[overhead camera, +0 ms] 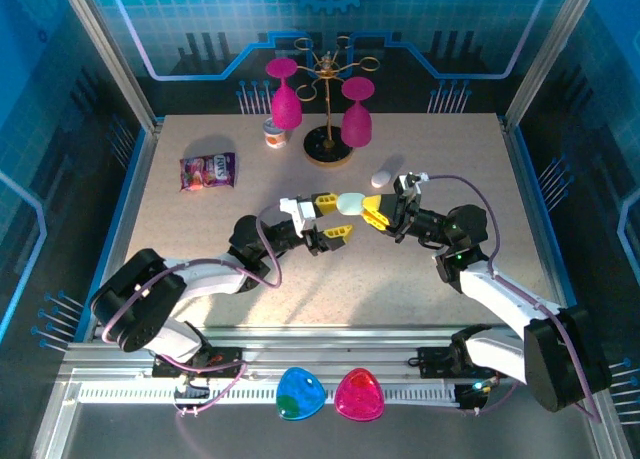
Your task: Insert the wireless bluetooth earbuds into the charging case
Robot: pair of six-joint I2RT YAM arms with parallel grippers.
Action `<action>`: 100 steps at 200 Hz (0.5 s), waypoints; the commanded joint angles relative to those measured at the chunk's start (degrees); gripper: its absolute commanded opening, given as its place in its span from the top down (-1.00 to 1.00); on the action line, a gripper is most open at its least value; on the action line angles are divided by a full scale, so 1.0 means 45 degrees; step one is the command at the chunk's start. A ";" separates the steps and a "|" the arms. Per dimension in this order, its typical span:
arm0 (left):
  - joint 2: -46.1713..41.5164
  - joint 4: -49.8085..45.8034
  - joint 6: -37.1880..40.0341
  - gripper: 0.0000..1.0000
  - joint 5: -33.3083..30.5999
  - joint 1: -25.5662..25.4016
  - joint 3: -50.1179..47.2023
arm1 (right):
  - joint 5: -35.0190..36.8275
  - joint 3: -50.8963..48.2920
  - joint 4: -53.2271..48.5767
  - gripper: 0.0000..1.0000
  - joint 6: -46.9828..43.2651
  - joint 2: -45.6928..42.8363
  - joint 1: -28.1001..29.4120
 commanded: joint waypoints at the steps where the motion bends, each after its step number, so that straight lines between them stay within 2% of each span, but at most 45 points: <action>1: 0.0113 0.0616 -0.0103 -0.11 0.0438 0.0071 0.0422 | 0.0086 -0.0009 0.0512 0.67 0.0002 -0.0152 -0.0125; 100: 0.0484 0.0616 -0.0372 -0.11 0.0767 0.0070 0.1202 | -0.0101 0.0041 0.0001 0.68 -0.0324 -0.0153 -0.0119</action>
